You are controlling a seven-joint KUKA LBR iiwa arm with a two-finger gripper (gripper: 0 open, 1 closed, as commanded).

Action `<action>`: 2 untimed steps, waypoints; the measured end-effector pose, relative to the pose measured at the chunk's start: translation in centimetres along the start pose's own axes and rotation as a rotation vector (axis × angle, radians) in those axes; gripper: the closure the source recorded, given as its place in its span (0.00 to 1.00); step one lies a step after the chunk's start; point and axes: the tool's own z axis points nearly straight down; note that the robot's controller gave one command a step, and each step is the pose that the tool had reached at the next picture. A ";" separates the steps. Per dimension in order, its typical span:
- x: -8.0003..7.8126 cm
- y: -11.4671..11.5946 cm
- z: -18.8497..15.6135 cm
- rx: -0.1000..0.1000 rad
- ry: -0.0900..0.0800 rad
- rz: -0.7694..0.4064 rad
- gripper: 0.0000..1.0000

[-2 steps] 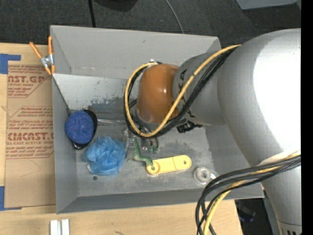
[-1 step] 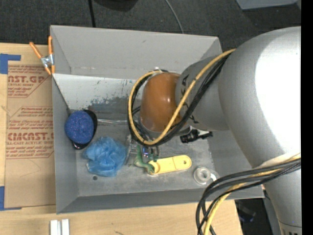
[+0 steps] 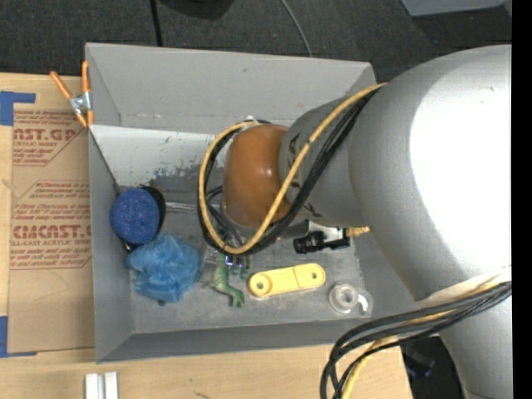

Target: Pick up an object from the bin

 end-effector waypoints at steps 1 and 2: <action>0.1 -1.0 -0.2 -0.008 -0.003 0.113 0.00; -0.5 -3.7 -0.2 -0.007 -0.006 0.161 0.00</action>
Offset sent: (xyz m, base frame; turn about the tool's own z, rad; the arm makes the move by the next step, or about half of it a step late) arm 0.0000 0.0000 0.0000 0.0000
